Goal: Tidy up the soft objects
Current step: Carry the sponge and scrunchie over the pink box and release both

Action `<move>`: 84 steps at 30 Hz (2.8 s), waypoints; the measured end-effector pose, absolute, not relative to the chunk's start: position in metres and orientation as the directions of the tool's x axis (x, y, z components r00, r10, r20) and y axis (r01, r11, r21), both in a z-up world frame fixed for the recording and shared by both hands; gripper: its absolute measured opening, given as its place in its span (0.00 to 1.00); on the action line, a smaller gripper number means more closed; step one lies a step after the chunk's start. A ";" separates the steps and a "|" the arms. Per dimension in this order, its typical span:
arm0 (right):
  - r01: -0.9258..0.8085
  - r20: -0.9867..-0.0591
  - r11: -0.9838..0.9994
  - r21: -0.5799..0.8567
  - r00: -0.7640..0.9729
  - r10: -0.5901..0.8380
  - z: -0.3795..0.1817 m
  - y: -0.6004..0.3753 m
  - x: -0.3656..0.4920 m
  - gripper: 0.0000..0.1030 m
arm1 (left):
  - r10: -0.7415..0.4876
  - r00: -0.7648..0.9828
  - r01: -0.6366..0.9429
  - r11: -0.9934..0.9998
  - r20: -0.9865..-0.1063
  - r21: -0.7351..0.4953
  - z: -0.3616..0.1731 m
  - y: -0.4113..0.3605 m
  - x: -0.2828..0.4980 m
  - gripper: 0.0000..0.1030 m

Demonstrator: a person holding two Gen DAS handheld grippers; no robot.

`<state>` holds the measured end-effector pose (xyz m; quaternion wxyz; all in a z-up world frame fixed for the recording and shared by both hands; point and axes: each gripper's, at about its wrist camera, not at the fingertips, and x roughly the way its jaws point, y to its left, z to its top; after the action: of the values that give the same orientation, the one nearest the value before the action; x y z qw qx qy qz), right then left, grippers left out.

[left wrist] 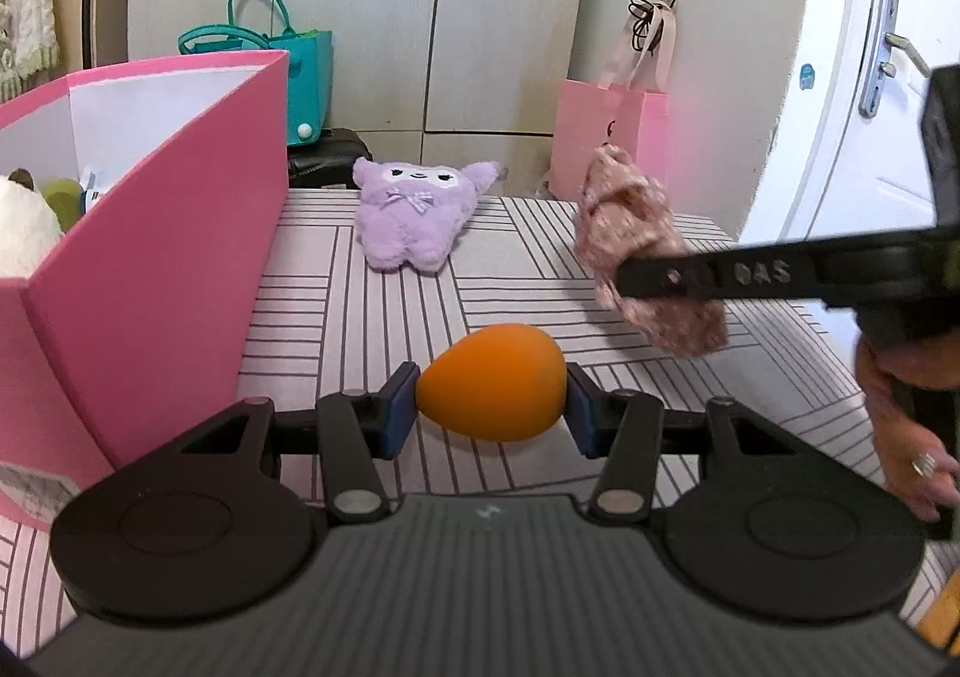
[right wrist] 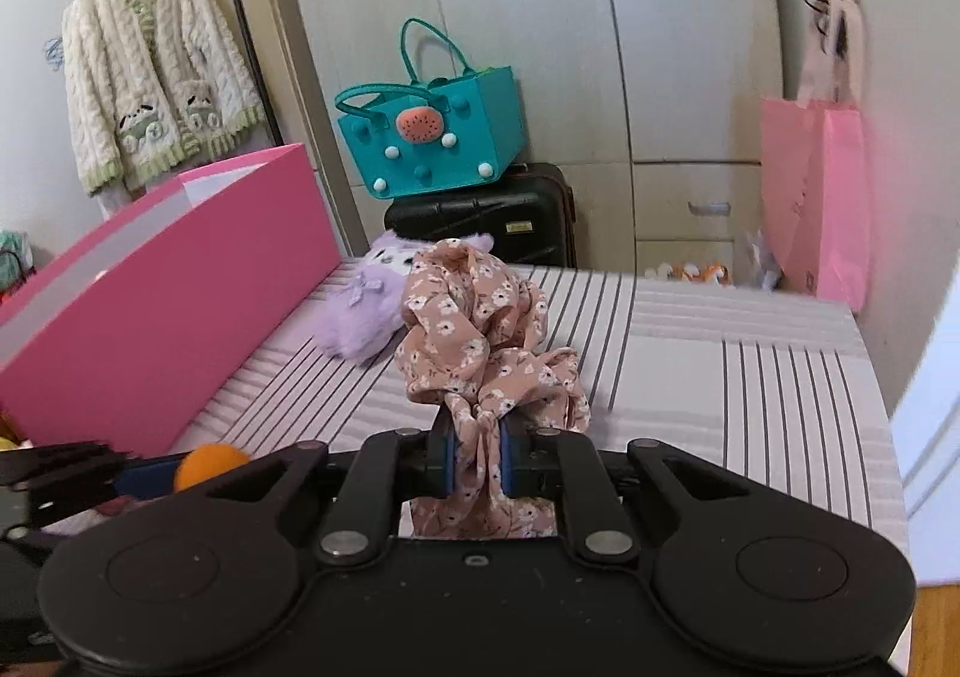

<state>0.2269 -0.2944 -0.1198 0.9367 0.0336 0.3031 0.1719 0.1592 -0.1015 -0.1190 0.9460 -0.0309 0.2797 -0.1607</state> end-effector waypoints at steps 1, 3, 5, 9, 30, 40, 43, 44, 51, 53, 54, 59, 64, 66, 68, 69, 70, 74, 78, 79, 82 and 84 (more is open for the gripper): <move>-0.292 -0.564 0.940 0.178 0.752 0.341 -0.120 -0.293 0.221 0.16 | -0.325 0.789 0.288 0.945 -0.522 -0.153 -0.118 -0.101 0.158 0.48; -0.300 -0.556 0.935 0.190 0.752 0.354 -0.119 -0.291 0.208 0.16 | -0.339 0.776 0.295 0.940 -0.532 -0.169 -0.118 -0.100 0.157 0.48; -0.287 -0.566 0.940 0.187 0.750 0.342 -0.119 -0.289 0.197 0.16 | -0.353 0.764 0.303 0.935 -0.540 -0.183 -0.117 -0.099 0.154 0.48; -0.243 -0.590 0.941 0.234 0.734 0.337 -0.119 -0.292 0.179 0.17 | -0.389 0.725 0.331 0.920 -0.568 -0.208 -0.114 -0.098 0.145 0.48; -0.366 -0.643 0.907 0.209 0.647 0.409 -0.092 -0.259 0.089 0.18 | -0.478 0.617 0.435 0.869 -0.626 -0.234 -0.092 -0.067 0.097 0.48; -0.457 -0.694 0.851 0.257 0.526 0.492 -0.060 -0.239 0.082 0.18 | -0.488 0.583 0.436 0.862 -0.649 -0.257 -0.063 -0.015 0.089 0.49; -0.486 -0.694 0.823 0.293 0.484 0.533 -0.055 -0.230 0.081 0.18 | -0.500 0.553 0.454 0.852 -0.667 -0.262 -0.053 -0.001 0.086 0.49; -0.495 -0.695 0.815 0.300 0.473 0.542 -0.053 -0.226 0.082 0.18 | -0.511 0.536 0.457 0.845 -0.672 -0.278 -0.050 0.004 0.086 0.49; -0.550 -0.689 0.774 0.313 0.429 0.584 -0.031 -0.200 0.090 0.19 | -0.554 0.451 0.497 0.807 -0.699 -0.319 -0.026 0.038 0.088 0.49; -0.560 -0.679 0.762 0.325 0.422 0.600 -0.024 -0.193 0.095 0.19 | -0.541 0.463 0.498 0.814 -0.702 -0.299 -0.017 0.047 0.091 0.49; -0.563 -0.673 0.758 0.329 0.424 0.606 -0.022 -0.190 0.098 0.19 | -0.536 0.471 0.496 0.818 -0.700 -0.292 -0.013 0.052 0.093 0.49; -0.594 -0.639 0.736 0.325 0.435 0.634 -0.009 -0.171 0.113 0.19 | -0.521 0.538 0.484 0.835 -0.663 -0.264 0.003 0.075 0.103 0.49; -0.612 -0.601 0.731 0.300 0.473 0.643 -0.001 -0.156 0.138 0.20 | -0.534 0.580 0.468 0.837 -0.615 -0.286 0.005 0.090 0.123 0.49; -0.615 -0.581 0.730 0.298 0.489 0.650 0.002 -0.150 0.149 0.21 | -0.532 0.601 0.462 0.840 -0.597 -0.284 0.006 0.095 0.131 0.50; -0.618 -0.562 0.733 0.286 0.512 0.650 0.005 -0.143 0.160 0.22 | -0.516 0.629 0.453 0.851 -0.582 -0.266 0.007 0.097 0.139 0.50; -0.619 -0.552 0.735 0.277 0.523 0.649 0.006 -0.139 0.166 0.22 | -0.505 0.641 0.448 0.858 -0.578 -0.253 0.007 0.097 0.142 0.50; -0.620 -0.544 0.737 0.268 0.534 0.647 0.007 -0.136 0.172 0.22 | -0.493 0.653 0.439 0.865 -0.575 -0.242 0.006 0.097 0.147 0.50; -0.613 -0.529 0.746 0.261 0.556 0.642 0.007 -0.124 0.195 0.22 | -0.454 0.681 0.398 0.888 -0.575 -0.231 -0.004 0.101 0.166 0.51; -0.586 -0.544 0.771 0.250 0.573 0.613 -0.002 -0.110 0.218 0.22 | -0.392 0.706 0.348 0.917 -0.590 -0.192 -0.018 0.103 0.185 0.51; -0.580 -0.550 0.778 0.241 0.579 0.602 -0.005 -0.106 0.224 0.22 | -0.380 0.709 0.341 0.922 -0.594 -0.182 -0.021 0.104 0.189 0.51; -0.566 -0.568 0.796 0.213 0.591 0.573 -0.013 -0.095 0.238 0.22 | -0.364 0.704 0.327 0.928 -0.610 -0.176 -0.029 0.105 0.197 0.51; -0.559 -0.581 0.803 0.207 0.591 0.560 -0.019 -0.090 0.246 0.22 | -0.360 0.703 0.323 0.930 -0.613 -0.176 -0.031 0.107 0.200 0.51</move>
<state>0.2464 -0.0897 -0.0192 0.8919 0.0012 0.3259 0.3137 0.2003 0.1065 -0.0314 0.9223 -0.0275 0.3381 -0.1853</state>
